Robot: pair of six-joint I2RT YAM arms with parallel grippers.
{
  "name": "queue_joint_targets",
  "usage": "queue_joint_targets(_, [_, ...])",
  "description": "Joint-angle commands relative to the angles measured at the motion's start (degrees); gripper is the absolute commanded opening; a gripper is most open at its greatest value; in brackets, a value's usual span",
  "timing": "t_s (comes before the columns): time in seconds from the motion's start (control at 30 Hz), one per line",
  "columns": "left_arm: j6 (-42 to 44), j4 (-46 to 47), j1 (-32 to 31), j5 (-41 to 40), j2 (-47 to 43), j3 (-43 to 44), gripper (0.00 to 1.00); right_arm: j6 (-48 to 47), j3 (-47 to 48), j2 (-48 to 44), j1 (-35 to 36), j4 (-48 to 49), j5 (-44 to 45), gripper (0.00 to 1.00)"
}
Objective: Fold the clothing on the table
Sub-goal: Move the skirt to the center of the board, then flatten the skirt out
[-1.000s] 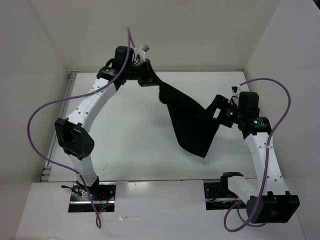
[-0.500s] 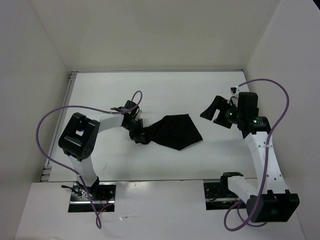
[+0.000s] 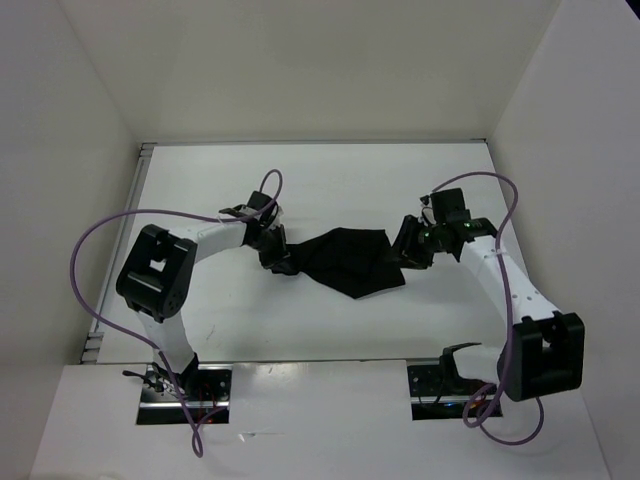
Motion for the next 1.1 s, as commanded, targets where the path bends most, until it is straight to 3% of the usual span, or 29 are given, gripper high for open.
queue_joint_targets(0.0, [0.5, 0.3, 1.2, -0.2, -1.5, 0.7, 0.0, 2.2, -1.2, 3.2, 0.4, 4.4, -0.7, 0.46])
queue_joint_targets(0.33, [1.0, 0.3, 1.8, -0.2, -2.6, 0.2, 0.0, 7.2, -5.1, 10.5, 2.9, 12.4, -0.9, 0.47])
queue_joint_targets(1.07, [1.0, 0.9, 1.8, 0.3, -2.1, -0.3, 0.0, 11.7, -3.0, 21.5, 5.0, 22.6, 0.3, 0.47])
